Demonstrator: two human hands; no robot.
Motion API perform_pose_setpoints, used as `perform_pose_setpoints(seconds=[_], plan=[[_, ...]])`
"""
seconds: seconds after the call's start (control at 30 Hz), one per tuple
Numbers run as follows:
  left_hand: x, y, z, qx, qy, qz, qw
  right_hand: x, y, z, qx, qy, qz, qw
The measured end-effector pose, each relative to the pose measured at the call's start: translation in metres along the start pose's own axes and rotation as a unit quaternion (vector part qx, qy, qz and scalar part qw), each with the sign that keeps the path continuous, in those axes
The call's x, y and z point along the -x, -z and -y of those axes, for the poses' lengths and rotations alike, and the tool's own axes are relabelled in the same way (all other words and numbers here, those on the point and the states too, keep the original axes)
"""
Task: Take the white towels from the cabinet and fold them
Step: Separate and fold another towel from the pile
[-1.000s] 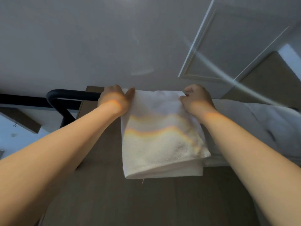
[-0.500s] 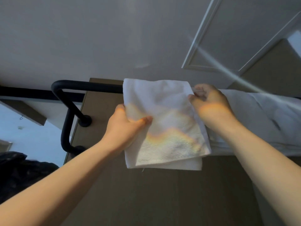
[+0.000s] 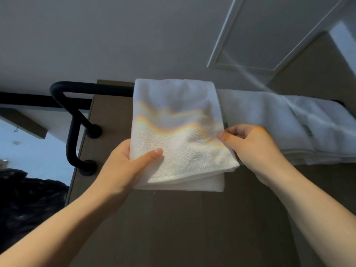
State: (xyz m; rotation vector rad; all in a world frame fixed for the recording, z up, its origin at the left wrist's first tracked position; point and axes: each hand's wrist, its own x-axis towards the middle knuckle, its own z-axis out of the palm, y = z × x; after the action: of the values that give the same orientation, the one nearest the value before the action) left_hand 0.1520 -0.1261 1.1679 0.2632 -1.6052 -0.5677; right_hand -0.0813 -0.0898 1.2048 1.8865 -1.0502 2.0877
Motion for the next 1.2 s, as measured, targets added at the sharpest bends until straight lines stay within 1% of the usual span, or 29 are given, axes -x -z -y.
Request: perform_pose_setpoints(seconds=[0.1, 0.2, 0.23, 0.33, 0.4, 0.47, 0.57, 0.63, 0.73, 0.83, 0.9, 0.97, 1.03, 1.1, 1.2], plan=[[0.011, 0.004, 0.003, 0.065, 0.015, 0.031, 0.997, 0.000, -0.001, -0.003, -0.072, -0.025, 0.012, 0.997], [0.039, -0.007, 0.023, 0.155, 0.074, 0.082, 0.982, 0.004, 0.002, -0.007, -0.114, -0.027, 0.008, 0.993], [0.048, -0.015, 0.029, 0.168, 0.094, 0.083, 0.978, 0.005, 0.003, -0.008, -0.122, -0.026, 0.011, 0.992], [0.057, -0.041, 0.038, 0.182, 0.151, 0.049, 0.970, 0.008, 0.000, -0.004, -0.133, -0.033, 0.024, 0.990], [0.054, -0.056, 0.032, 0.213, 0.169, 0.045, 0.961, 0.011, -0.003, -0.002, -0.136, -0.039, 0.030, 0.990], [0.050, -0.067, 0.023, 0.248, 0.146, 0.051, 0.957, 0.014, -0.007, -0.001, -0.141, -0.043, 0.032, 0.989], [0.043, -0.078, 0.015, 0.315, 0.100, 0.023, 0.944, 0.019, -0.010, 0.000, -0.131, -0.045, 0.027, 0.990], [0.041, -0.081, 0.011, 0.349, 0.077, 0.025, 0.934, 0.022, -0.009, -0.001, -0.117, -0.050, 0.022, 0.992], [0.039, -0.081, 0.010, 0.375, 0.075, 0.027, 0.924, 0.030, -0.007, -0.005, -0.110, -0.071, 0.035, 0.991], [0.041, -0.081, 0.012, 0.378, 0.076, 0.032, 0.922, 0.037, -0.006, -0.008, -0.094, -0.105, 0.067, 0.988], [0.043, -0.082, 0.012, 0.368, 0.069, 0.041, 0.926, 0.038, -0.007, -0.008, -0.145, -0.149, 0.116, 0.971], [0.044, -0.083, 0.011, 0.359, 0.076, 0.031, 0.930, 0.036, -0.007, -0.004, -0.220, -0.179, 0.164, 0.945], [0.043, -0.081, 0.011, 0.310, 0.086, 0.016, 0.947, 0.030, -0.009, -0.002, -0.266, -0.177, 0.155, 0.935], [0.042, -0.078, 0.013, 0.235, 0.090, 0.002, 0.968, 0.019, -0.010, 0.003, -0.296, -0.168, 0.114, 0.933], [0.040, -0.075, 0.012, 0.190, 0.085, -0.030, 0.978, -0.001, -0.014, 0.015, -0.299, -0.130, 0.077, 0.942]])
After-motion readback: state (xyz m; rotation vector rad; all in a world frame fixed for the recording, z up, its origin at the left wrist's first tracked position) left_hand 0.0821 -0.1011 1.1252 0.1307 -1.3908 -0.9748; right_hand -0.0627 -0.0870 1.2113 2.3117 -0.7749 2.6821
